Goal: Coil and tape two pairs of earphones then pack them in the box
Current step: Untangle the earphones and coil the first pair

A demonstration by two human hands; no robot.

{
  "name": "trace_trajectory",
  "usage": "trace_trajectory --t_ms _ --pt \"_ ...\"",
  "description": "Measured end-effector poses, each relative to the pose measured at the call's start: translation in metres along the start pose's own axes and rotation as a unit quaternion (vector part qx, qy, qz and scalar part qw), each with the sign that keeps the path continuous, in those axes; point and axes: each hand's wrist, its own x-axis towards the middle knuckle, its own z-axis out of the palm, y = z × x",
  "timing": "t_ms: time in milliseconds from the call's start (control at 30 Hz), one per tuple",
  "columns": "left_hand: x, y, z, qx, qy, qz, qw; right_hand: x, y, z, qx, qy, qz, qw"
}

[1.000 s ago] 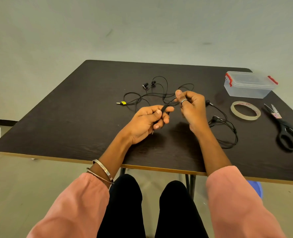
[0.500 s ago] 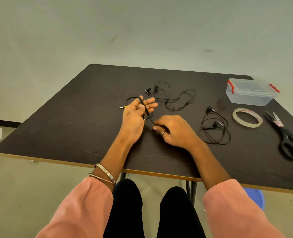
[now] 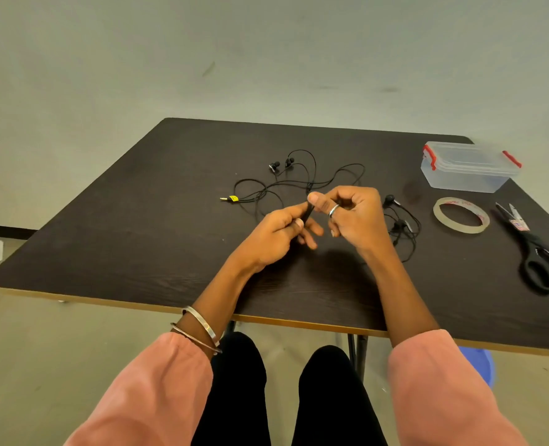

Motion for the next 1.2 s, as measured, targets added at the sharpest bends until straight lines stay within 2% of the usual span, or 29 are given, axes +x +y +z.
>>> trace_trajectory --t_ms 167,333,433,600,733,833,900,967,1067,1200 --pt "-0.001 0.004 -0.001 -0.002 -0.011 -0.011 1.000 0.005 0.001 -0.005 0.067 0.052 0.081 0.993" --pt "-0.003 0.007 0.001 -0.128 -0.038 -0.023 0.991 0.008 0.003 -0.005 0.057 0.072 0.088 0.992" --pt "-0.003 0.006 -0.002 -0.216 -0.022 -0.017 0.976 0.009 0.007 -0.003 0.024 0.076 0.085 0.993" --pt "0.001 0.006 -0.009 -0.333 0.057 0.011 0.941 0.005 0.013 0.009 -0.084 -0.020 0.034 0.996" --pt "0.003 0.006 -0.015 -0.388 0.126 0.026 0.913 -0.002 0.012 0.019 -0.164 -0.142 -0.031 0.976" --pt "0.006 0.003 -0.017 -0.380 0.174 0.036 0.908 -0.007 0.010 0.023 -0.284 -0.217 -0.084 0.930" --pt "0.008 0.000 -0.018 -0.353 0.200 0.039 0.913 -0.010 0.007 0.024 -0.346 -0.218 -0.137 0.902" --pt "0.008 -0.002 -0.017 -0.311 0.208 0.043 0.926 -0.011 0.006 0.025 -0.367 -0.216 -0.165 0.890" --pt "0.009 -0.003 -0.014 -0.222 0.197 0.036 0.954 -0.012 0.004 0.023 -0.352 -0.183 -0.190 0.898" --pt "0.008 -0.007 -0.011 -0.118 0.155 0.009 0.981 -0.010 0.002 0.017 -0.269 -0.102 -0.179 0.941"
